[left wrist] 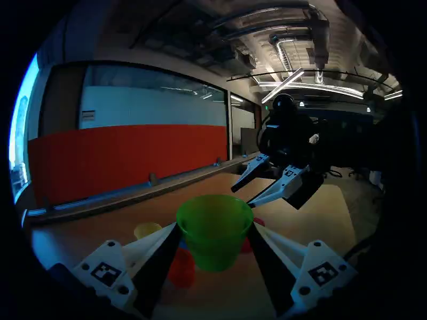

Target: Pour water

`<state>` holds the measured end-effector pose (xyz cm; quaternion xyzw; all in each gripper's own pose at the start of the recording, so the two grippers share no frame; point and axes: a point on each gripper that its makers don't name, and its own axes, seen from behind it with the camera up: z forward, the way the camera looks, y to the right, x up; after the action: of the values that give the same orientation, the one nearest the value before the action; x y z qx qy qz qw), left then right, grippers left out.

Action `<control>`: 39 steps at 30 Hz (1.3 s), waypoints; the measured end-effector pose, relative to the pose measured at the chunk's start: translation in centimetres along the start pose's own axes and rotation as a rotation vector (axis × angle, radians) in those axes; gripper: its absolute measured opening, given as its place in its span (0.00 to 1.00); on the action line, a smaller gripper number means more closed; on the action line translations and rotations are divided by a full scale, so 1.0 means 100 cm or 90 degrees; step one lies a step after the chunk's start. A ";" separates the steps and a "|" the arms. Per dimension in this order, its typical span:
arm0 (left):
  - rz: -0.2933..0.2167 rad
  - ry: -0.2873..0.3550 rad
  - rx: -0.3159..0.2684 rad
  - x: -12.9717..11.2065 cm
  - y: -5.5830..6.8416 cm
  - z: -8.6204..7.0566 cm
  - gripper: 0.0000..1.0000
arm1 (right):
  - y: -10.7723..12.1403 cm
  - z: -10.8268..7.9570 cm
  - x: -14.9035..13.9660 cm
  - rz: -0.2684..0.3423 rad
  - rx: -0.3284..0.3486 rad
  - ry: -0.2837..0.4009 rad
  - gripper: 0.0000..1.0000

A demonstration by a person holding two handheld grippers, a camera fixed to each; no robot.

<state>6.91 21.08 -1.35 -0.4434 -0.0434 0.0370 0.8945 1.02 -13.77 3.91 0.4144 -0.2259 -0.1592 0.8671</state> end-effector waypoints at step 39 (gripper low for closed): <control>-0.001 -0.006 0.031 -0.011 -0.010 -0.026 0.85 | -0.009 0.045 0.003 -0.030 0.053 -0.037 1.00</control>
<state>6.08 18.31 -2.15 -0.4210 -0.0470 0.0390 0.9050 -1.17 -17.33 5.74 0.4506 -0.2477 -0.1824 0.8381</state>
